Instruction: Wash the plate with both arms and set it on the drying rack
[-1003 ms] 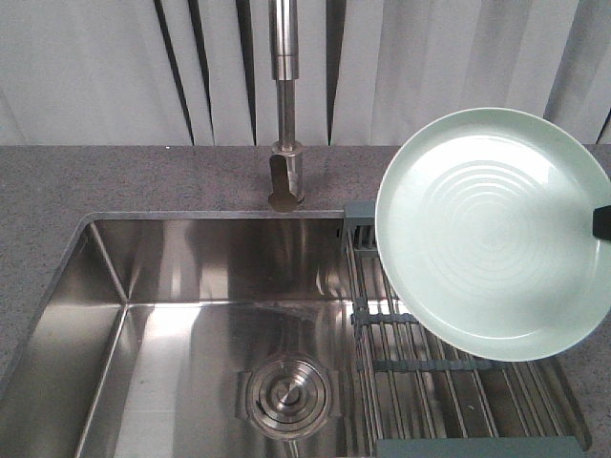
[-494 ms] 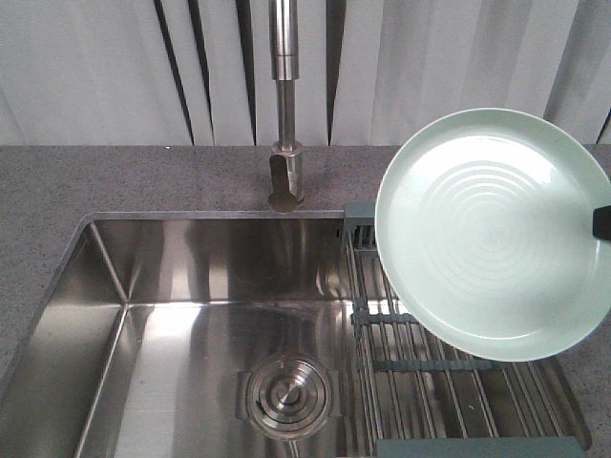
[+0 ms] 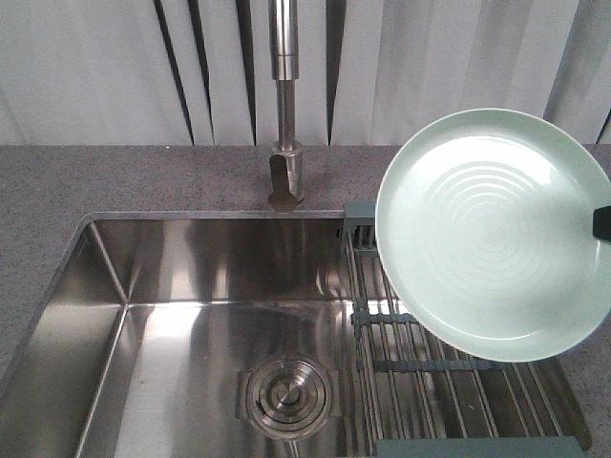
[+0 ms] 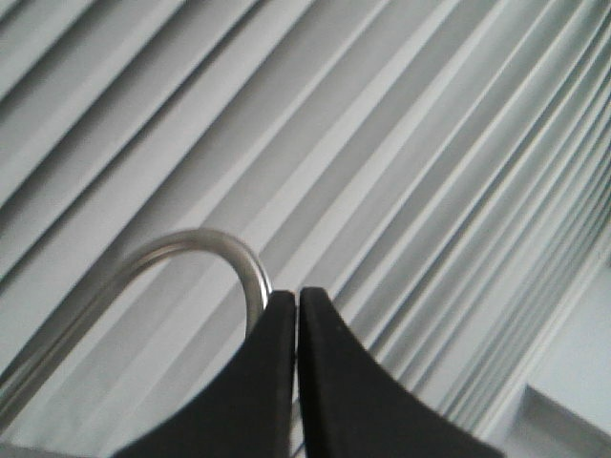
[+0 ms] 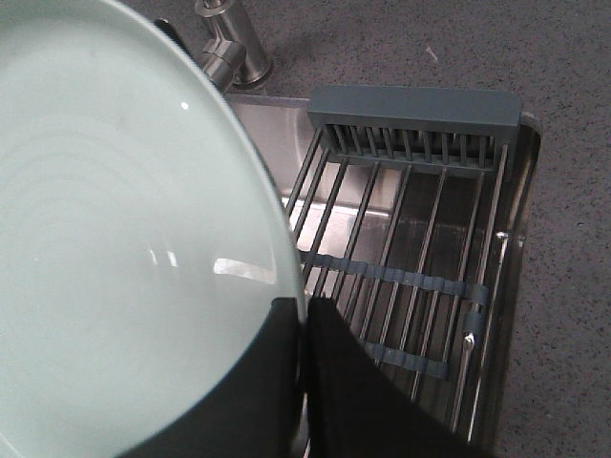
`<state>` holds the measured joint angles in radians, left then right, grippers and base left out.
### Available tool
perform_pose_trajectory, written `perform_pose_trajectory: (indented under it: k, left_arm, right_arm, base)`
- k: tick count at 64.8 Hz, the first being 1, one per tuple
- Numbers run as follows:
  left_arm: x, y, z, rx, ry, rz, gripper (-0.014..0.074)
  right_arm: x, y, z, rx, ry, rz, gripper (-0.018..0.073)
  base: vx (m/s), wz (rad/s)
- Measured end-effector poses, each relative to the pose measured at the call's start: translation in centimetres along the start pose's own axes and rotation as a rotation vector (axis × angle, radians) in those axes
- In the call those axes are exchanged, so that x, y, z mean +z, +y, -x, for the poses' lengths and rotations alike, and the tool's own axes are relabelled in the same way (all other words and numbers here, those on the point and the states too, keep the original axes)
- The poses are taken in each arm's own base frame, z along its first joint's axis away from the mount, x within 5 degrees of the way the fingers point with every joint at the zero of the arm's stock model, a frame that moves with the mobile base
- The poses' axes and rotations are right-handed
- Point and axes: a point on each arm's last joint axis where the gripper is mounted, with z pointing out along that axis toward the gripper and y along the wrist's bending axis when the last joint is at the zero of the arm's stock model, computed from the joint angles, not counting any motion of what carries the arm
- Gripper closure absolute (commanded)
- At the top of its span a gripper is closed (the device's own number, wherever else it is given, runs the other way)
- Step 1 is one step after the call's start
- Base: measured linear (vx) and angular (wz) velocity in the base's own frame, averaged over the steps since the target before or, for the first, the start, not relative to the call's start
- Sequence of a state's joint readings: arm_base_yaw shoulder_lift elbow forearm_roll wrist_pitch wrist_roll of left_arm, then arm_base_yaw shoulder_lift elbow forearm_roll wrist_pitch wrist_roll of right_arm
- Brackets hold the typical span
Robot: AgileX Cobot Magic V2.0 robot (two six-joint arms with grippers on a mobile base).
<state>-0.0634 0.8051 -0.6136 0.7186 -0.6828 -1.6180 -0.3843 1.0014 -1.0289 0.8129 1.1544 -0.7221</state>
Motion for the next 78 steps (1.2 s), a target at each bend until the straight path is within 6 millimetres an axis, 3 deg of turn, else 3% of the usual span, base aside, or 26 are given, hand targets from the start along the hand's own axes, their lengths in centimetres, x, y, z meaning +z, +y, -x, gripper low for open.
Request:
perform_pose_trajectory:
  k: [13, 30, 39, 58, 78]
  left_arm:
    - [5.0, 3.1, -1.2, 0.063, 0.230, -0.003, 0.0519]
    - [10.5, 6.6, -1.9, 0.017, 0.419, -0.043, 0.0177]
    - [12.9, 9.4, -2.7, -0.039, 0.498, -0.006, 0.0047]
    - [17.4, 15.1, -4.8, -0.101, 0.668, -0.014, 0.0027]
    - [21.3, 18.6, -5.1, -0.102, 0.669, -0.044, 0.0027]
  right_arm:
    - [0.0, -0.1, -0.1, -0.006, 0.009, -0.012, 0.0566]
    - [0.0, -0.1, 0.0, -0.007, 0.004, -0.016, 0.0566]
    - [0.0, -0.1, 0.0, -0.007, 0.003, -0.016, 0.0566]
    - [0.0, -0.1, 0.0, 0.001, -0.004, -0.010, 0.0566]
    - [0.0, 0.0, 0.1, 0.004, -0.010, -0.004, 0.0566]
  base:
    - [0.00, 0.00]
    - [0.00, 0.00]
    - [0.00, 0.00]
    - [0.00, 0.00]
    - [0.00, 0.00]
